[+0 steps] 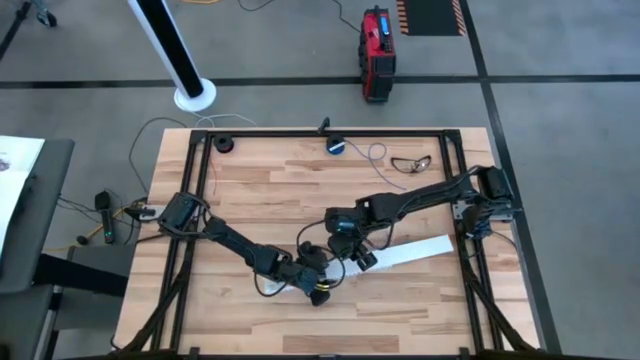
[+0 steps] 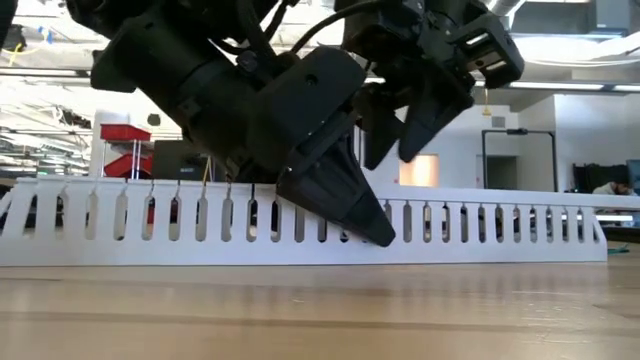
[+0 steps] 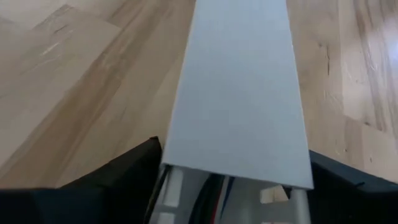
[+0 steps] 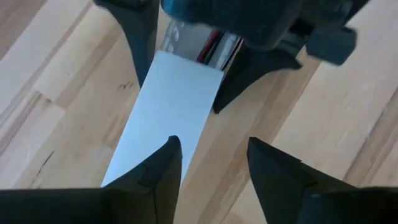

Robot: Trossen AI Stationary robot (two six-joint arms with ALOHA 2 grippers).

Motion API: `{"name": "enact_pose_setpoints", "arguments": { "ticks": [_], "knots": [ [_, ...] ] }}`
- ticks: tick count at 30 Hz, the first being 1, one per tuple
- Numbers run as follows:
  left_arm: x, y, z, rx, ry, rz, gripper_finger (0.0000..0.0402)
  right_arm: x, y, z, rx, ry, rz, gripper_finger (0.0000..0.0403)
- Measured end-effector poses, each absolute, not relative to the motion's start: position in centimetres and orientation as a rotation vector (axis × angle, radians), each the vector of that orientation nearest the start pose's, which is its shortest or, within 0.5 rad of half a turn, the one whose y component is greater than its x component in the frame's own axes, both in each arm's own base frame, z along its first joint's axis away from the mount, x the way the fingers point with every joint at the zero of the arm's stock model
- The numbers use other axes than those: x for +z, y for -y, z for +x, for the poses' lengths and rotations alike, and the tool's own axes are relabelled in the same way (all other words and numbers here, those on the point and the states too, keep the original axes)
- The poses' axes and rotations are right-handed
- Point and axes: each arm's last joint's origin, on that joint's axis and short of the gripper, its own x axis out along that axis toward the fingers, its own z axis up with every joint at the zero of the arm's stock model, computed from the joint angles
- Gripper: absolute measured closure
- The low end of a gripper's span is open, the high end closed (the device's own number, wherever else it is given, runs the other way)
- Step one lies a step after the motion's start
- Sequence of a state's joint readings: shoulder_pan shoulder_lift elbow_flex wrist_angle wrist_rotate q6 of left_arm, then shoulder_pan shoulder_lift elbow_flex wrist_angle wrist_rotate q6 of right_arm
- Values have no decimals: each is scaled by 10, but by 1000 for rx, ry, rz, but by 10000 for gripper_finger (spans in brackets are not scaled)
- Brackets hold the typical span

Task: Ziptie cables
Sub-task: Close the white cable duct

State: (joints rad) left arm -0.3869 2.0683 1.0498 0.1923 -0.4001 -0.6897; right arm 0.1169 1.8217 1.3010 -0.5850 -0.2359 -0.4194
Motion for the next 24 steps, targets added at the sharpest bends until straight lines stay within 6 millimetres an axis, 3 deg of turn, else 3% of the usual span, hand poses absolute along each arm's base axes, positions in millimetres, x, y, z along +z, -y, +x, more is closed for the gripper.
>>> {"name": "enact_pose_setpoints", "arguments": {
  "ticks": [5, 11, 15, 20, 24],
  "knots": [
    [101, 137, 371, 249, -729, -301, 87, 209, -49, 359, 544, -1072, -291, 214],
    [111, 137, 368, 257, -747, -254, 86, 238, -51, 349, 491, -1007, -218, 219],
    [116, 141, 361, 259, -779, -259, 86, 251, -63, 344, 478, -960, -170, 231],
    [124, 146, 351, 267, -815, -217, 86, 249, -86, 344, 464, -948, -180, 247],
    [124, 149, 349, 279, -816, -240, 86, 234, -102, 351, 432, -959, -229, 259]
  ]
}}
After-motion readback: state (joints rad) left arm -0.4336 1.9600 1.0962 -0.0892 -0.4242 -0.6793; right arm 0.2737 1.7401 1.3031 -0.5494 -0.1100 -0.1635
